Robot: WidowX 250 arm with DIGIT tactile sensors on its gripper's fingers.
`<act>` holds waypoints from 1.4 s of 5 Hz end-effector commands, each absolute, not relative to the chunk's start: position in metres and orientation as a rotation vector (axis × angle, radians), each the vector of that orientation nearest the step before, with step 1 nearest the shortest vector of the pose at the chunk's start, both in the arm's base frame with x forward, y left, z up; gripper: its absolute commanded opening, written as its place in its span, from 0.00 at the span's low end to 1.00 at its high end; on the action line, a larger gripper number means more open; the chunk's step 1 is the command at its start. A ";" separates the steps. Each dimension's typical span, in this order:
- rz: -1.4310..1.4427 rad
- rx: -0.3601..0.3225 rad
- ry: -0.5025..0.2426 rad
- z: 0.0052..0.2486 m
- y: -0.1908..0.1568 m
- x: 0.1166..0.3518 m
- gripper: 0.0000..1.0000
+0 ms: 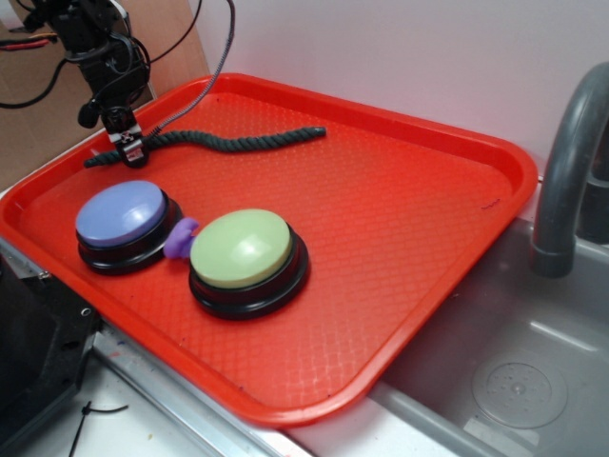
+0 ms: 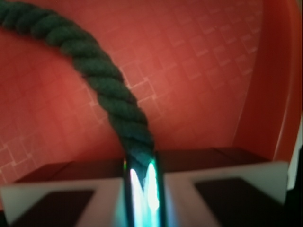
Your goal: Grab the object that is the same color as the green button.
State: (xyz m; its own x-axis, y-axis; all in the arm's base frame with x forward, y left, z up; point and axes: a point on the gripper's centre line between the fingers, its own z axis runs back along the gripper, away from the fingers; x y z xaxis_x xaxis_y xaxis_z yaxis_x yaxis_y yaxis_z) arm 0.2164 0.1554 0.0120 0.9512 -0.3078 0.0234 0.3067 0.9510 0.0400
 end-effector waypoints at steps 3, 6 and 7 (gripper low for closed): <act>0.186 -0.083 -0.107 0.153 0.100 0.227 0.00; 0.262 -0.112 -0.184 0.211 0.031 0.251 0.00; 0.244 -0.048 -0.151 0.208 0.036 0.254 0.00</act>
